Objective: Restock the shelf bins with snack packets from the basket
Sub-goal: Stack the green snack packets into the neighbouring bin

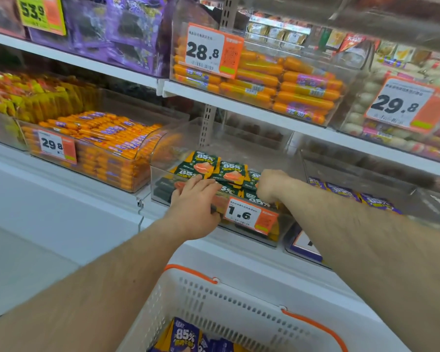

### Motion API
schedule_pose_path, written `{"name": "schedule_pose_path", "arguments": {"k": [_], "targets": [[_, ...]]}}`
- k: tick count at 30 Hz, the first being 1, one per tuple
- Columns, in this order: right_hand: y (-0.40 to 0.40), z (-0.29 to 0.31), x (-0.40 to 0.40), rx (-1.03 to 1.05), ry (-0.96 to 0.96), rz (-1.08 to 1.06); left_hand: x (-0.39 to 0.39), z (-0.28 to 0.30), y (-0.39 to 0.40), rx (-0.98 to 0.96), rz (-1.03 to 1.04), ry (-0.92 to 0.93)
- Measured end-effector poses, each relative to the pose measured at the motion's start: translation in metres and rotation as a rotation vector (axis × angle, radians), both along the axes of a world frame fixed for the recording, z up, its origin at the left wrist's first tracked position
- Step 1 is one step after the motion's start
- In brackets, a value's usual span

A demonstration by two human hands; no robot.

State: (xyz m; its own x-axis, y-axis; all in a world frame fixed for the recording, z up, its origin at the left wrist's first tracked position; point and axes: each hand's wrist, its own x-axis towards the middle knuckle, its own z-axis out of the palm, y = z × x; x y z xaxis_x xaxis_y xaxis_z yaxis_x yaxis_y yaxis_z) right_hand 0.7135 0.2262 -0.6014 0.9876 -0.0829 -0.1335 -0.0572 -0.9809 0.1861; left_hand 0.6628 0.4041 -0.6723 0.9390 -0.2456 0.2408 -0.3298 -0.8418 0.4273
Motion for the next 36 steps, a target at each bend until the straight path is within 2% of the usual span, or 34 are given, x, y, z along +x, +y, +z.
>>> {"name": "schedule_pose_path", "arguments": {"k": [3,7,12,18,21,23,24,26,28,30,32,36], "targets": [[0.004,-0.006,-0.003,0.192,0.102,0.114,-0.001,0.0,-0.001,0.003,0.006,-0.008],[-0.001,-0.014,-0.004,0.196,0.186,0.173,0.0,-0.001,-0.004,0.008,0.013,-0.015],[-0.002,-0.017,-0.003,0.213,0.168,0.155,-0.002,-0.004,-0.008,-0.034,0.034,-0.06],[-0.005,-0.021,-0.003,0.188,0.138,0.149,-0.001,-0.01,-0.01,-0.203,-0.101,-0.374],[-0.009,-0.029,-0.006,0.313,-0.087,0.083,-0.01,-0.012,-0.016,-0.231,-0.16,-0.422],[-0.013,-0.035,-0.011,0.452,-0.417,0.099,-0.017,-0.015,-0.022,-0.213,-0.208,-0.338],[-0.014,-0.041,-0.014,0.467,-0.64,0.217,-0.02,-0.017,-0.025,-0.175,-0.242,-0.263],[-0.012,-0.052,-0.031,0.387,-1.007,0.573,-0.022,-0.024,-0.026,0.009,-0.303,0.036],[-0.007,-0.076,-0.053,0.389,-1.097,0.821,-0.023,-0.032,-0.027,0.306,-0.366,0.386],[-0.008,-0.115,-0.076,0.46,-1.005,0.853,-0.029,-0.045,-0.027,0.559,-0.437,0.62],[-0.013,-0.162,-0.097,0.522,-0.76,0.747,-0.036,-0.058,-0.03,0.712,-0.478,0.695],[-0.034,-0.247,-0.12,0.372,0.047,0.388,-0.042,-0.081,-0.037,0.765,-0.514,0.65]]}}
